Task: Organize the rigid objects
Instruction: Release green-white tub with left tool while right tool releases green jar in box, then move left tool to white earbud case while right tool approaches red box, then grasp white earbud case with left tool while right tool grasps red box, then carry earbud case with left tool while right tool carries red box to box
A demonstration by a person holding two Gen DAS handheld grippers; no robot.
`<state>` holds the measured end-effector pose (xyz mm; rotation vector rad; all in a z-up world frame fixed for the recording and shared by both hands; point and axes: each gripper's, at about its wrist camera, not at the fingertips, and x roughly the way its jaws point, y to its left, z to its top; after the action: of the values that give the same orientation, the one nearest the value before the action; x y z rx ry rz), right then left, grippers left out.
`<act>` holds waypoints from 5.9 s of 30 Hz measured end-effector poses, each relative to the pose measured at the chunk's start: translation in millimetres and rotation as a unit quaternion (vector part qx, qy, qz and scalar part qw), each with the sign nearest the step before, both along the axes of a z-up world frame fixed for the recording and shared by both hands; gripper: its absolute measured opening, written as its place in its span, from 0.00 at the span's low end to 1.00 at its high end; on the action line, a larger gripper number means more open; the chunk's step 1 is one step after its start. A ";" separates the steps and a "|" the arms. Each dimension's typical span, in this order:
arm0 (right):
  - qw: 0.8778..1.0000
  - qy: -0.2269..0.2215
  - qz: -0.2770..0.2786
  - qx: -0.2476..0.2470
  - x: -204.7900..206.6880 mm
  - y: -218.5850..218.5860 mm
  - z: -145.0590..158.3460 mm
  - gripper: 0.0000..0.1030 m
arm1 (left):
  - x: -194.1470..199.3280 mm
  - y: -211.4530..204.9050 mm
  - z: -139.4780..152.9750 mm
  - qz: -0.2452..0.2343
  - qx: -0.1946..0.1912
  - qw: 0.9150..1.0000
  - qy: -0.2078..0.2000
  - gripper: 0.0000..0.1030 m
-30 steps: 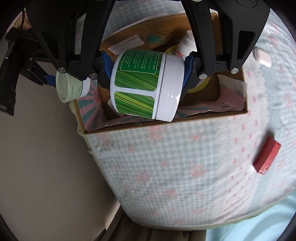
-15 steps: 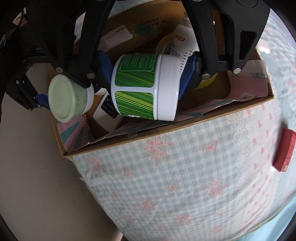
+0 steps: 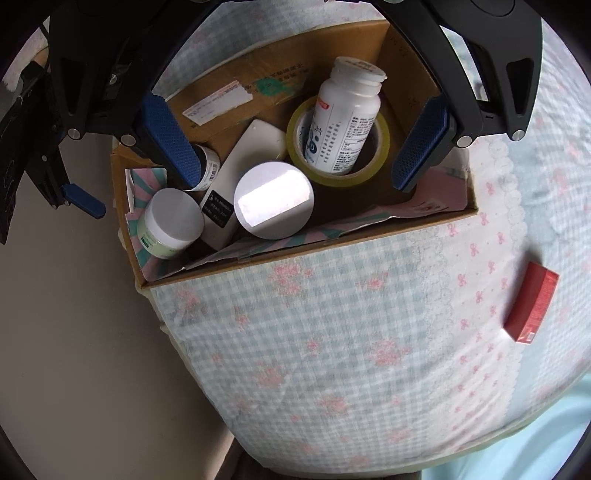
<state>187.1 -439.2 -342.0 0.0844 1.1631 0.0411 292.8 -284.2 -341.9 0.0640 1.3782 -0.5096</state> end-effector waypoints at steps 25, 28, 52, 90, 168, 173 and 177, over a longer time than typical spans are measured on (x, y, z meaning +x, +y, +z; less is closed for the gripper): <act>0.997 -0.070 0.033 -0.030 -15.9 63.9 105.0 1.00 | -84.7 141.0 123.0 0.099 0.034 0.988 -0.112 1.00; 0.996 -0.072 0.047 -0.028 -10.9 80.2 110.8 1.00 | -92.6 166.4 126.6 0.117 0.045 0.985 -0.114 1.00; 0.993 0.028 0.077 0.080 162.9 233.1 93.8 1.00 | -91.5 272.8 6.2 0.144 0.145 0.976 -0.081 1.00; 0.965 0.233 -0.047 0.109 341.6 339.9 -128.8 0.72 | -31.6 239.8 -146.3 0.105 0.128 0.985 -0.051 0.74; 0.902 0.090 -0.256 0.336 -25.6 -43.8 37.5 0.39 | -32.3 24.3 48.7 -0.022 0.027 0.995 -0.099 0.56; 0.897 0.110 -0.260 0.340 -16.0 -39.0 4.5 0.39 | -10.0 11.9 13.7 -0.029 0.043 0.996 -0.079 0.56; 0.899 0.111 -0.267 0.330 -6.1 -31.2 -11.3 0.39 | 5.2 8.8 -13.9 -0.034 0.057 0.996 -0.063 0.56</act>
<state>180.9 -470.4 -353.3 1.0319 1.2761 -0.0635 298.0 -275.4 -355.8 0.2336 1.2840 -0.4755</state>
